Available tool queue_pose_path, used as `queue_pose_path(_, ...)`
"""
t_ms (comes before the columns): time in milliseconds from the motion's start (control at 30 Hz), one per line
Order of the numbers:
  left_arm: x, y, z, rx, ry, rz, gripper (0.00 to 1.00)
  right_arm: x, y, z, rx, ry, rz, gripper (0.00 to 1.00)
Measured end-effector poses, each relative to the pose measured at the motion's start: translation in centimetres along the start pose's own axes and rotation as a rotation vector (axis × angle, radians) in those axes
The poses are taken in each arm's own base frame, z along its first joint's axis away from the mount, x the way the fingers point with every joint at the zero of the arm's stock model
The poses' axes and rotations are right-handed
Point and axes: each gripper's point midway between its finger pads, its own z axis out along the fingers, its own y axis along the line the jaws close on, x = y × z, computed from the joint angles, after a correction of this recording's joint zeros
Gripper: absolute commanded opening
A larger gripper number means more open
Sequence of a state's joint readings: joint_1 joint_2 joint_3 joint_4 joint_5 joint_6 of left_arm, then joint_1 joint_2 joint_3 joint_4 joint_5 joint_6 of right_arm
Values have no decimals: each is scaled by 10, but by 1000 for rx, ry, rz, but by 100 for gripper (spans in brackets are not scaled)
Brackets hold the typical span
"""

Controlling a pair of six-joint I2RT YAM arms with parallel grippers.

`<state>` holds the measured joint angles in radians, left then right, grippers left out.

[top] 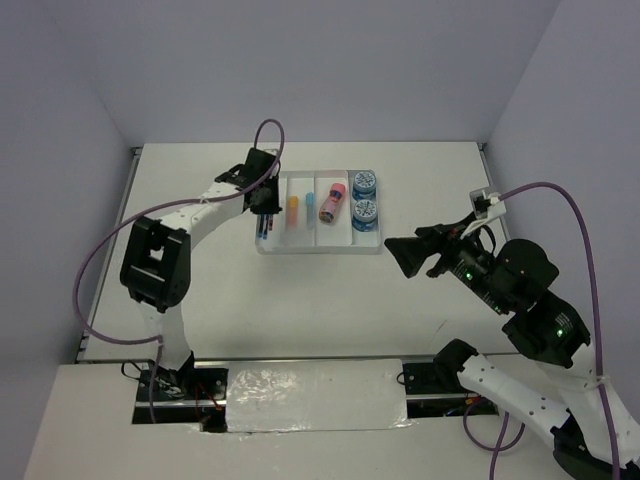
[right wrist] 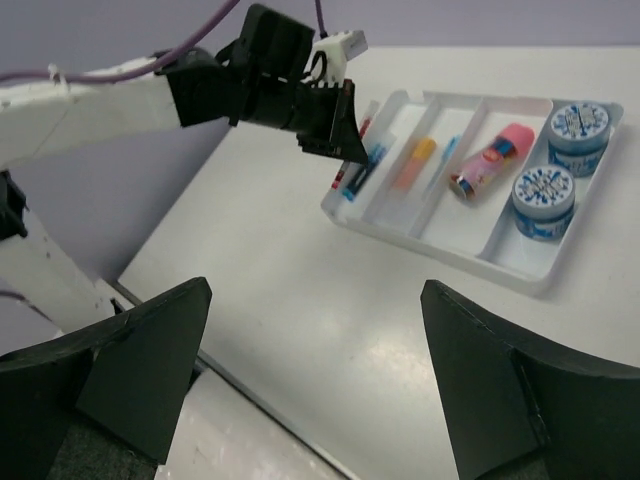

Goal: Sort the stationery into containers
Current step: Place the pen in the storage box, then reset both arms

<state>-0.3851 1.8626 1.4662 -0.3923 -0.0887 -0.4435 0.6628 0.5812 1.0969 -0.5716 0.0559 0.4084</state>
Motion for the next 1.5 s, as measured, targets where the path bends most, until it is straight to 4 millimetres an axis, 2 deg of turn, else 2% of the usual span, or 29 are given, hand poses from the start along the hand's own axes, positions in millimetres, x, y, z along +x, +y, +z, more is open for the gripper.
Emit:
queue_pose_path(67, 19, 12, 15, -46, 73, 0, 11, 10, -2, -3, 5, 47, -11, 94)
queue_pose_path(100, 27, 16, 21, -61, 102, 0, 19, 13, -2, -4, 3, 61, -13, 94)
queue_pose_path(167, 42, 26, 30, -89, 153, -2, 24, 17, 0, -6, -11, 83, -16, 94)
queue_pose_path(233, 52, 33, 37, -105, 186, -6, 27, 20, 2, -7, -27, 97, -16, 94)
queue_pose_path(267, 56, 36, 40, -110, 198, -10, 35, 21, 4, -7, -36, 102, -15, 94)
queue_pose_path(300, 58, 38, 41, -111, 203, -12, 37, 22, 5, -7, -44, 105, -15, 94)
queue_pose_path(400, 54, 37, 43, -97, 191, -22, 48, 24, 8, -8, -59, 115, -14, 94)
queue_pose_path(433, 53, 38, 43, -92, 191, -23, 55, 25, 8, -8, -63, 118, -13, 94)
queue_pose_path(500, 53, 37, 43, -79, 192, -27, 61, 26, 10, -7, -73, 122, -13, 94)
queue_pose_path(633, 48, 31, 41, -52, 178, -37, 65, 29, 10, -6, -79, 133, -12, 94)
queue_pose_path(733, 40, 28, 27, -34, 149, -55, 69, 30, 10, -5, -80, 138, -13, 94)
queue_pose_path(800, 27, 26, 7, -21, 105, -80, 73, 30, 9, -5, -74, 137, -20, 94)
queue_pose_path(833, 19, 26, -8, -18, 75, -92, 86, 31, 7, -5, -66, 138, -26, 95)
queue_pose_path(900, -4, 25, -48, -15, -16, -108, 88, 33, -2, -6, -27, 141, -41, 95)
queue_pose_path(933, -16, 25, -75, -15, -77, -114, 90, 33, -7, -7, -2, 137, -46, 100)
queue_pose_path(1033, -49, 34, -167, -32, -294, -130, 91, 42, -30, -14, 102, 145, -71, 100)
queue_pose_path(1100, -56, 49, -230, -59, -454, -154, 94, 45, -46, -20, 177, 148, -93, 100)
queue_pose_path(1133, -53, 57, -252, -76, -509, -164, 94, 44, -52, -24, 208, 146, -104, 100)
queue_pose_path(1200, -35, 79, -294, -127, -600, -189, 95, 43, -65, -32, 278, 145, -127, 100)
queue_pose_path(1267, -13, 99, -318, -180, -643, -198, 97, 36, -72, -43, 326, 137, -148, 100)
queue_pose_path(1333, 10, 116, -330, -229, -656, -205, 99, 19, -74, -57, 356, 103, -166, 100)
queue_pose_path(1400, 32, 129, -334, -271, -642, -208, 99, -2, -73, -72, 374, 45, -179, 100)
queue_pose_path(1500, 53, 141, -340, -315, -621, -209, 99, -28, -74, -100, 395, -50, -186, 100)
